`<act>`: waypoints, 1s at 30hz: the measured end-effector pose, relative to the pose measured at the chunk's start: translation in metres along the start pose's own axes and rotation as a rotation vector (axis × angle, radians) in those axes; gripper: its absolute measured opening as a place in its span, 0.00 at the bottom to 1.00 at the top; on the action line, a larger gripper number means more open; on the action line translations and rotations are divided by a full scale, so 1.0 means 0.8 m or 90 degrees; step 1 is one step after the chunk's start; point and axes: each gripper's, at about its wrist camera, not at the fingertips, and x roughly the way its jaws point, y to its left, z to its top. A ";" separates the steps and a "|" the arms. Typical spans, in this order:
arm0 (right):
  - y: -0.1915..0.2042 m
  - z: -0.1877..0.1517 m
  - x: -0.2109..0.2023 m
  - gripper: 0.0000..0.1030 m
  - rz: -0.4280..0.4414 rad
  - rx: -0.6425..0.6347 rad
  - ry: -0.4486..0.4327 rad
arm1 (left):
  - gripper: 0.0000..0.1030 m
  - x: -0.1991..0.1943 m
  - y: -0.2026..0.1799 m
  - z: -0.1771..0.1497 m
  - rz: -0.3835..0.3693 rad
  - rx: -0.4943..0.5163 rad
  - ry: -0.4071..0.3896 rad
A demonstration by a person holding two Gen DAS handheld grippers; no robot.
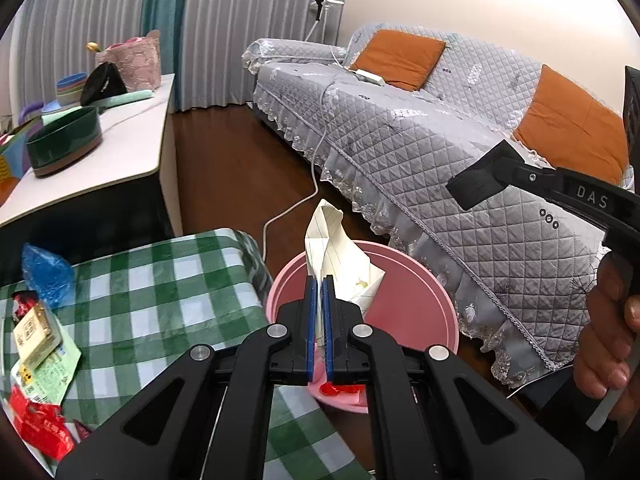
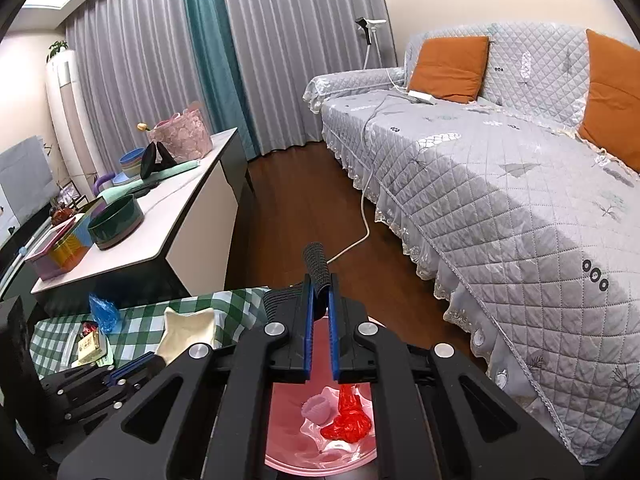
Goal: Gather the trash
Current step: 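Carry the white paper over the pink bin and open the left tool, then move the left tool back to the clear plastic straw pack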
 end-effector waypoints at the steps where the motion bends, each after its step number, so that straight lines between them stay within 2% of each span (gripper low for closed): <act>1: -0.002 0.000 0.001 0.07 0.000 0.005 0.001 | 0.03 0.003 -0.002 0.001 -0.001 0.001 0.001; 6: -0.008 0.001 0.003 0.07 0.000 0.018 0.006 | 0.03 0.013 -0.013 0.005 -0.006 0.009 0.007; 9: -0.014 0.000 0.007 0.12 -0.007 0.032 0.019 | 0.05 0.017 -0.019 0.007 -0.016 0.012 0.019; 11: -0.020 -0.001 0.012 0.21 -0.006 0.052 0.034 | 0.14 0.017 -0.019 0.007 -0.018 0.010 0.025; 12: -0.023 -0.002 0.013 0.29 -0.006 0.059 0.036 | 0.17 0.016 -0.019 0.006 -0.018 0.010 0.024; 16: -0.025 -0.002 0.011 0.46 -0.008 0.067 0.032 | 0.19 0.009 -0.014 0.007 -0.011 0.004 0.021; 25: -0.010 -0.003 0.008 0.64 -0.017 0.044 0.022 | 0.19 -0.018 0.002 0.011 0.004 -0.007 0.007; 30: 0.003 -0.005 0.008 0.68 -0.018 0.036 0.019 | 0.19 -0.039 0.015 0.012 0.012 -0.012 -0.004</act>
